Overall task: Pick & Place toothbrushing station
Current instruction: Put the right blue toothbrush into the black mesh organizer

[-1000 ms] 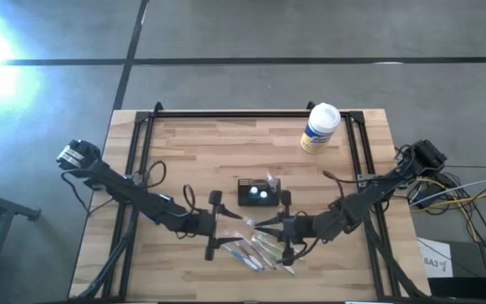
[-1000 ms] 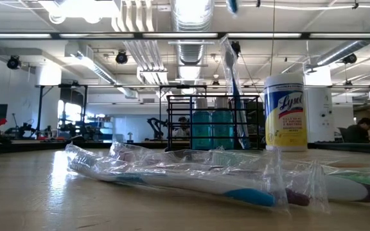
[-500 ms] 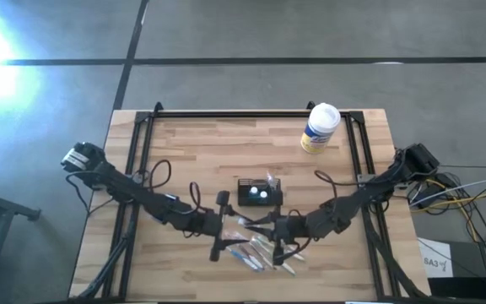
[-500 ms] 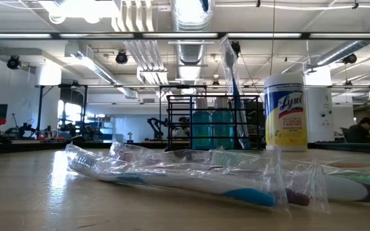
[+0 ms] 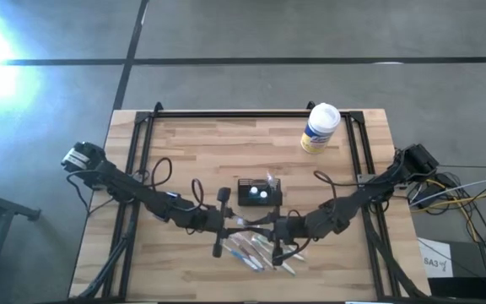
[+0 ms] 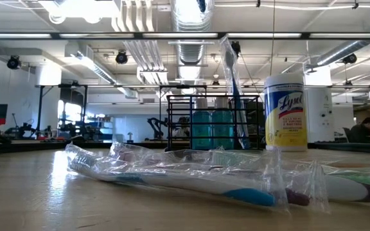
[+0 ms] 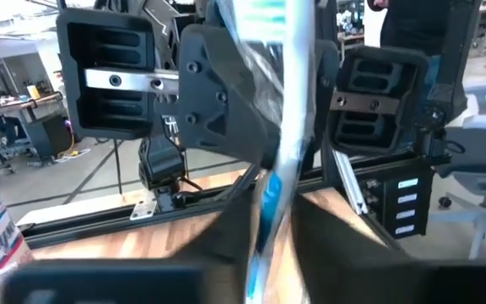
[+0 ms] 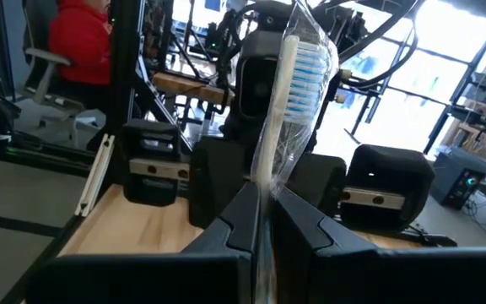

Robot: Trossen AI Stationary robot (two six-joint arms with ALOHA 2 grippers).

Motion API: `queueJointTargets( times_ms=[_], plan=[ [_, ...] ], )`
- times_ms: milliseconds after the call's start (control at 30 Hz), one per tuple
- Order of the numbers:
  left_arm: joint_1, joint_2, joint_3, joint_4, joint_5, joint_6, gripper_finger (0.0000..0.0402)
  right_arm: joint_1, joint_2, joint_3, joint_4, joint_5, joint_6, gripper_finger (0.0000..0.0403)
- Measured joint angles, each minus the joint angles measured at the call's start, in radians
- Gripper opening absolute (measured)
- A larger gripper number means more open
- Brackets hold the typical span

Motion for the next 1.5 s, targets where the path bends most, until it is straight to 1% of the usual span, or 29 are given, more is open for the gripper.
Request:
queueJointTargets(
  times_ms=[33, 67, 100, 167, 233, 467, 600, 733, 800, 867, 933, 1000, 1067, 1133, 1233, 1300, 1367, 1500],
  plan=[
    [0.000, 0.000, 0.000, -0.002, 0.001, 0.008, 0.0036, 0.000, 0.000, 0.000, 0.000, 0.003, -0.001, 0.0017],
    [0.000, 0.000, 0.000, -0.003, 0.001, 0.015, 0.0023, 0.000, 0.000, 0.000, 0.000, 0.004, -0.004, 0.0017],
    [0.000, 0.000, 0.000, -0.004, 0.005, 0.022, 0.0020, 0.000, 0.000, 0.000, 0.000, 0.004, -0.004, 0.0017],
    [0.000, 0.000, 0.000, -0.008, 0.017, 0.034, 0.0023, 0.000, 0.000, 0.000, 0.001, 0.003, 0.000, 0.0020],
    [0.000, -0.003, 0.000, -0.017, 0.019, 0.043, 0.0023, 0.000, -0.003, 0.000, 0.000, 0.003, 0.006, 0.0032],
    [0.000, -0.045, -0.014, -0.073, 0.036, 0.050, 0.0021, 0.000, -0.070, 0.000, -0.027, 0.011, 0.026, 0.0117],
    [0.000, -0.078, -0.014, -0.124, 0.043, 0.050, 0.0021, 0.001, -0.126, 0.000, -0.126, 0.011, 0.048, 0.0151],
    [0.002, -0.130, -0.041, -0.155, 0.044, 0.062, 0.0021, 0.007, -0.201, -0.010, -0.277, 0.011, 0.108, 0.0160],
    [0.015, -0.173, -0.079, -0.152, 0.044, 0.095, 0.0021, 0.014, -0.230, -0.049, -0.298, 0.011, 0.131, 0.0156],
    [0.042, -0.220, -0.132, -0.157, 0.042, 0.117, 0.0021, 0.018, -0.258, -0.112, -0.280, 0.011, 0.129, 0.0146],
    [0.085, -0.277, -0.191, -0.156, 0.041, 0.102, 0.0021, 0.018, -0.289, -0.185, -0.242, 0.012, 0.126, 0.0131],
    [0.143, -0.327, -0.249, -0.116, 0.049, 0.061, 0.0022, 0.018, -0.320, -0.265, -0.181, 0.013, 0.127, 0.0113],
    [0.213, -0.363, -0.308, -0.069, 0.102, 0.008, 0.0022, 0.017, -0.338, -0.350, -0.109, 0.012, 0.126, 0.0094],
    [0.292, -0.375, -0.358, -0.014, 0.187, -0.044, 0.0021, 0.017, -0.349, -0.435, -0.049, 0.009, 0.123, 0.0073],
    [0.408, -0.356, -0.401, 0.051, 0.317, -0.128, 0.0021, 0.019, -0.349, -0.558, 0.085, 0.008, 0.142, 0.0044],
    [0.460, -0.322, -0.411, 0.067, 0.359, -0.163, 0.0021, 0.018, -0.337, -0.629, 0.200, 0.008, 0.160, 0.0028],
    [0.486, -0.277, -0.411, 0.081, 0.385, -0.155, 0.0021, 0.018, -0.327, -0.688, 0.291, 0.008, 0.161, 0.0014],
    [0.490, -0.205, -0.375, 0.128, 0.455, -0.082, 0.0021, 0.018, -0.346, -0.755, 0.407, 0.009, 0.165, 0.0009]
  ],
)
